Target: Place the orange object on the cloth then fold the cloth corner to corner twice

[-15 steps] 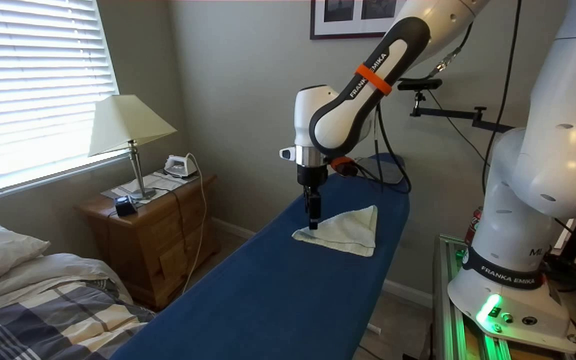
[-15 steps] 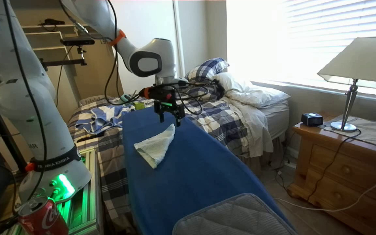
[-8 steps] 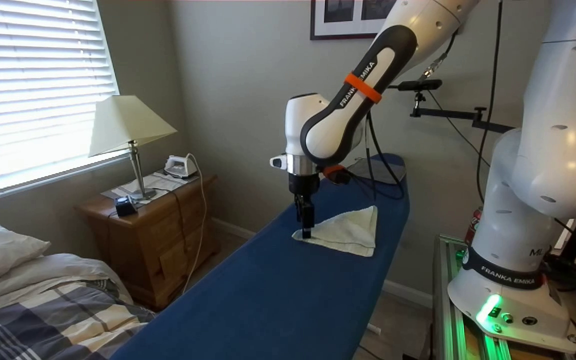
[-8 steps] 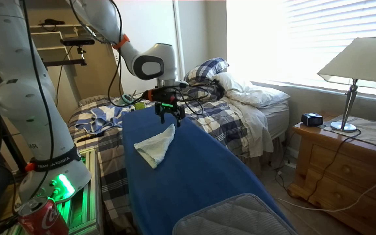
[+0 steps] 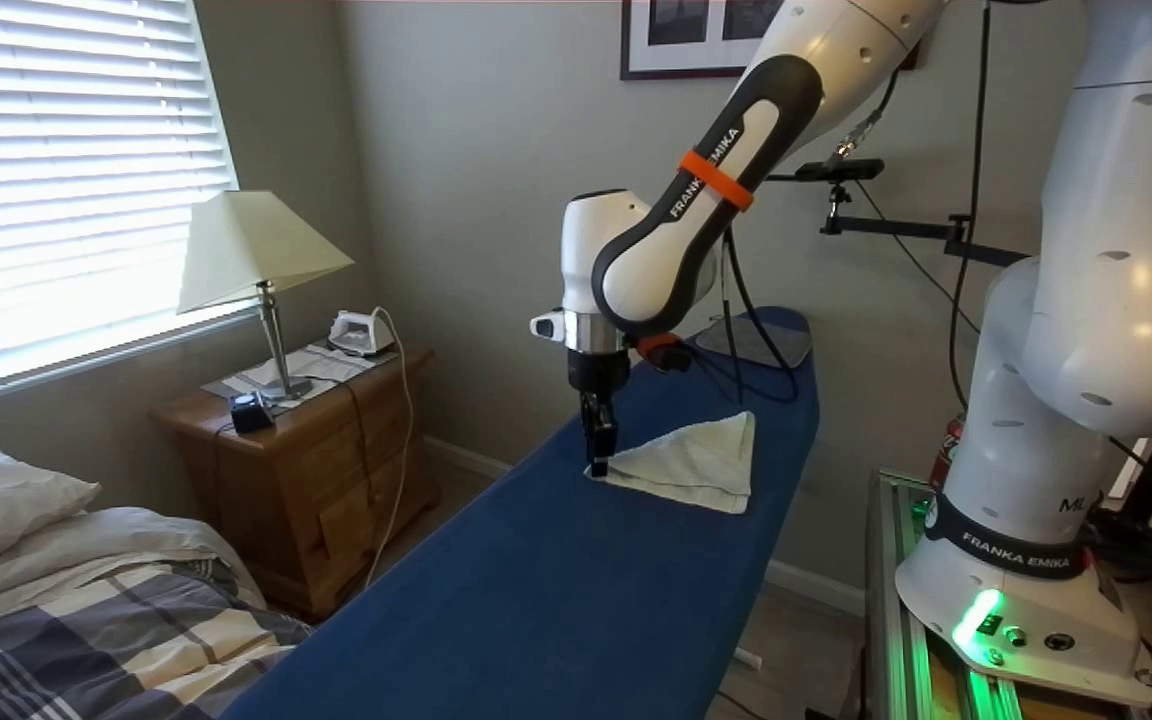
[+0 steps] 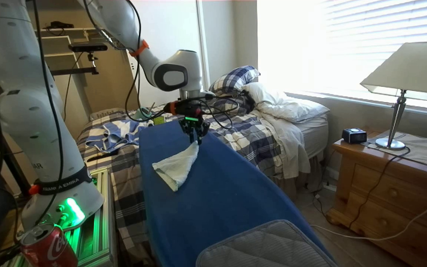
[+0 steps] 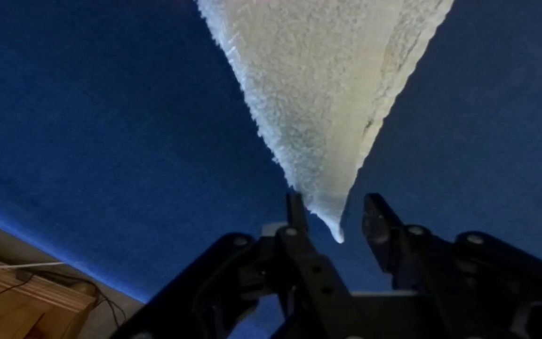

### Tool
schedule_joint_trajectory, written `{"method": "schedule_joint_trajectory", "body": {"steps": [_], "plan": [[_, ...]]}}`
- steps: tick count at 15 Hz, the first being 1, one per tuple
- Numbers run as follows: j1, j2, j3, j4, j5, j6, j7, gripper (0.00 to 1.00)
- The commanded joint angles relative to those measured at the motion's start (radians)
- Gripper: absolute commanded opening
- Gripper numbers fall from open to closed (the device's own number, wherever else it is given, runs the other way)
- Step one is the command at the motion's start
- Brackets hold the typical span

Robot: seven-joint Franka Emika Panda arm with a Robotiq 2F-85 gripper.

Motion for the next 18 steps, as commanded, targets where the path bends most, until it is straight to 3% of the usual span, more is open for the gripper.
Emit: {"method": "schedule_joint_trajectory", "body": {"steps": [1, 4, 18], "plan": [[-0.015, 0.016, 0.011, 0.017, 0.017, 0.006, -0.023, 0.07], [-0.018, 0.02, 0.011, 0.022, 0.022, 0.0, -0.029, 0.0], [-0.032, -0.034, 0.005, 0.087, 0.007, -0.016, -0.04, 0.01]]}}
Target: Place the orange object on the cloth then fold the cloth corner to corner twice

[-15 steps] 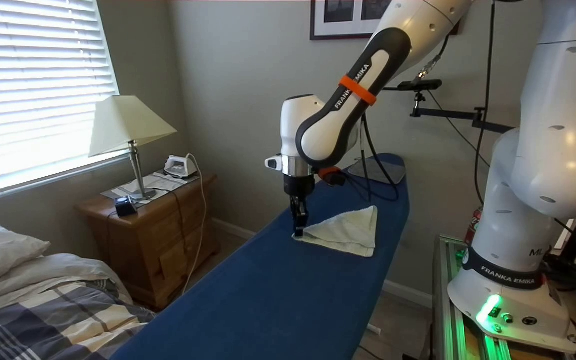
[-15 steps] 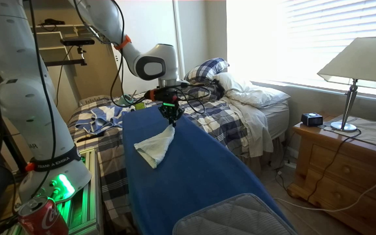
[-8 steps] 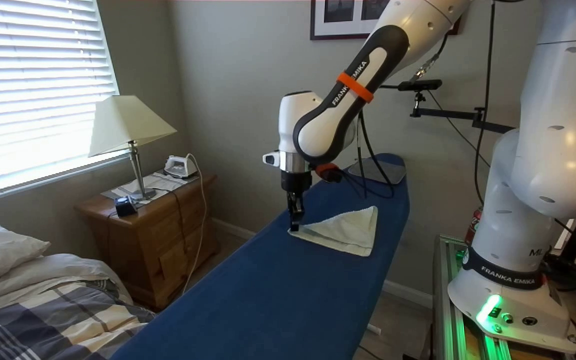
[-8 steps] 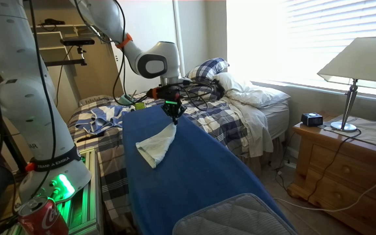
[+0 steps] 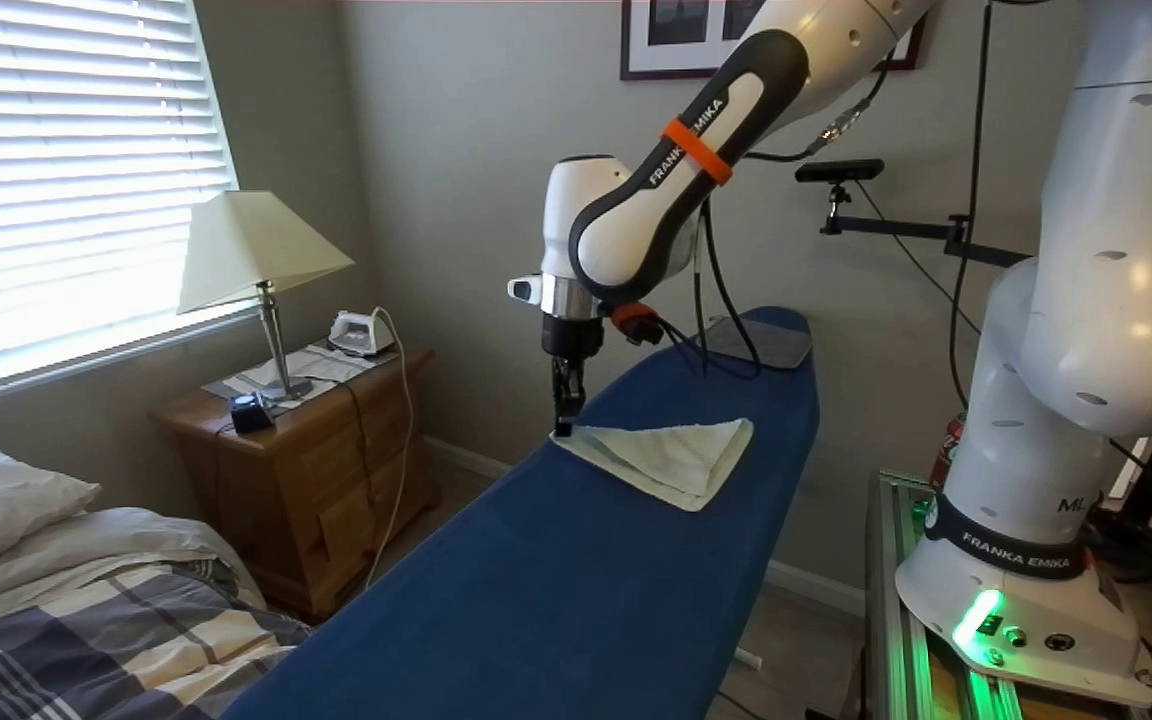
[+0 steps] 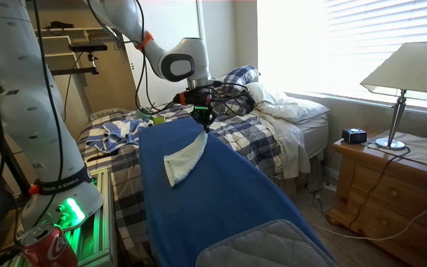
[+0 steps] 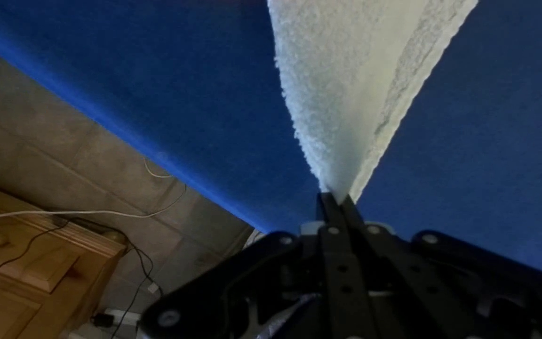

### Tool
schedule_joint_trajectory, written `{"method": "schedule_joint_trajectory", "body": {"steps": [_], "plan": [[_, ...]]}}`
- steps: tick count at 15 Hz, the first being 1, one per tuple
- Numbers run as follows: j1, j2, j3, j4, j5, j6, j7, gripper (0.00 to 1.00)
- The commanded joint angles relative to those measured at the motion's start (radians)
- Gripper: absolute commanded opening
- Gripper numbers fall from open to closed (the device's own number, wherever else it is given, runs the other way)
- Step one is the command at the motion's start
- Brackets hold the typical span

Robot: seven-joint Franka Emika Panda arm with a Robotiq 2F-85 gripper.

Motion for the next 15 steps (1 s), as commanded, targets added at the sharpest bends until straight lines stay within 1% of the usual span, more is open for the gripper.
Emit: {"method": "schedule_joint_trajectory", "body": {"steps": [1, 9, 15], "plan": [[-0.011, -0.049, 0.005, -0.024, 0.007, -0.018, -0.007, 0.01], [-0.005, -0.185, -0.015, -0.145, -0.023, -0.03, 0.059, 0.01], [-0.023, -0.29, -0.065, -0.222, -0.083, -0.063, 0.08, 0.01]]}}
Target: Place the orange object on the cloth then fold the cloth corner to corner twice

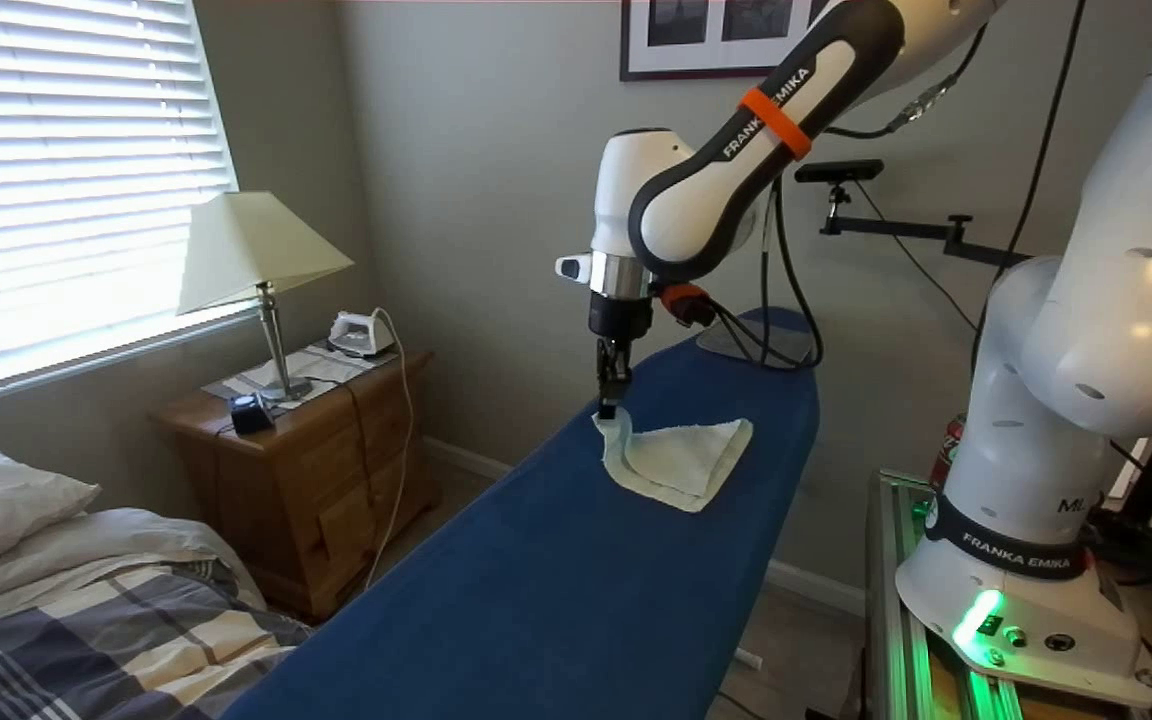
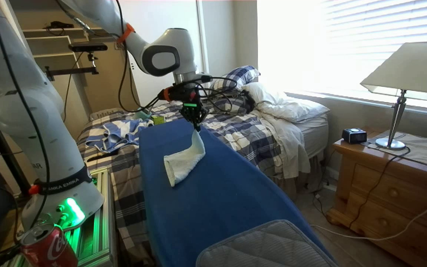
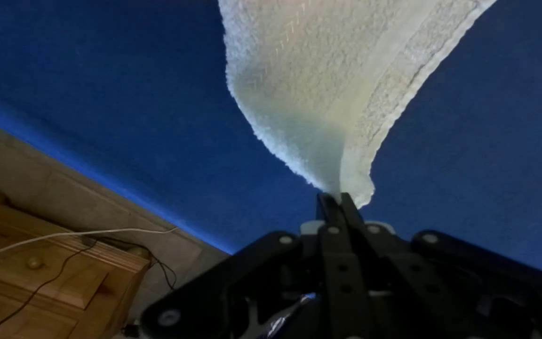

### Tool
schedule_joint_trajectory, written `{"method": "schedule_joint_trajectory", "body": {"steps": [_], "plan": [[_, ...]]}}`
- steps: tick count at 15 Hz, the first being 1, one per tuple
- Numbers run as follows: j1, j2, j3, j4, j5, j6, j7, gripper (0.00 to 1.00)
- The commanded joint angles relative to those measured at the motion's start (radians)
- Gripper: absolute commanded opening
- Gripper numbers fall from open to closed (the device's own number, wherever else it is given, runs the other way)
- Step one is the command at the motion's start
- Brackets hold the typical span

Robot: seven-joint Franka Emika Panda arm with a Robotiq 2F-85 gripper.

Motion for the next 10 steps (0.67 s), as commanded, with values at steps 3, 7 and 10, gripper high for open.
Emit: {"method": "schedule_joint_trajectory", "body": {"steps": [3, 7, 10], "plan": [[-0.027, -0.114, -0.045, -0.083, -0.076, -0.058, 0.043, 0.01], [-0.044, -0.168, -0.061, -0.124, -0.123, -0.098, 0.077, 0.01], [-0.062, -0.202, -0.076, -0.151, -0.162, -0.114, 0.089, 0.01]]}}
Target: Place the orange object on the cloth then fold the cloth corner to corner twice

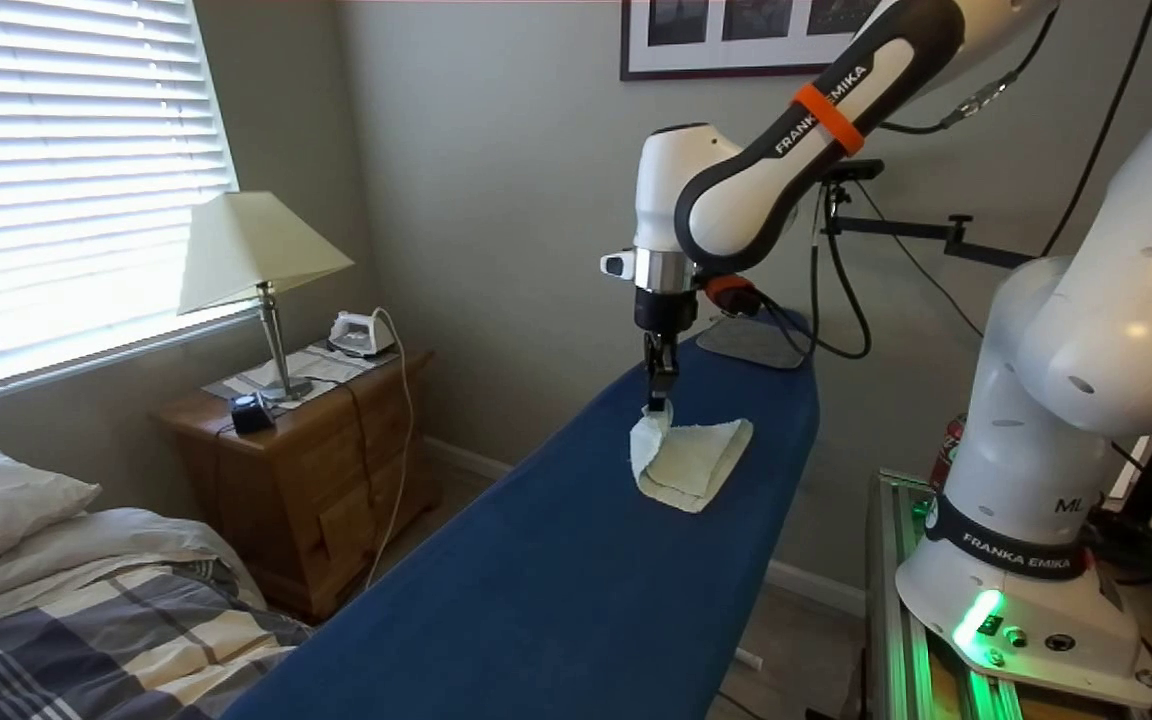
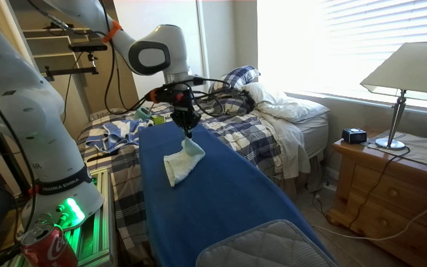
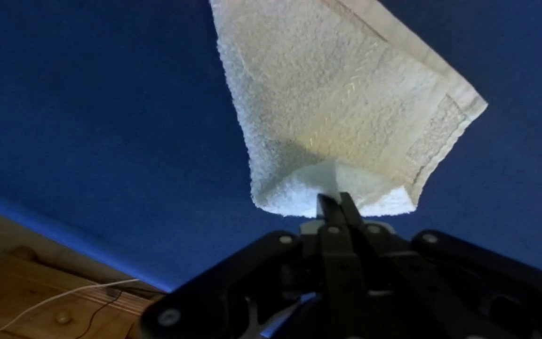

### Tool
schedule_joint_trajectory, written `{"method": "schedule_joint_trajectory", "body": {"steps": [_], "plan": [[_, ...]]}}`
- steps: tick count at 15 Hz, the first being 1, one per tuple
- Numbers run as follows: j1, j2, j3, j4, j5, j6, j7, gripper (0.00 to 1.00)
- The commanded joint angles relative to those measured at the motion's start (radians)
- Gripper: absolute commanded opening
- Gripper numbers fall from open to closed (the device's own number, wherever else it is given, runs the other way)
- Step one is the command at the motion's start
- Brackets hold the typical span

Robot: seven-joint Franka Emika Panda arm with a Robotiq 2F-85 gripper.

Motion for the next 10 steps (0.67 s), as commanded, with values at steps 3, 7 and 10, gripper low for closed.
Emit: {"method": "schedule_joint_trajectory", "body": {"steps": [3, 7, 10], "plan": [[-0.033, -0.066, -0.037, -0.025, -0.073, -0.04, 0.012, 0.01], [-0.039, -0.067, -0.064, -0.022, -0.078, -0.046, -0.004, 0.01], [-0.037, -0.064, -0.079, -0.022, -0.066, -0.074, -0.007, 0.01]]}}
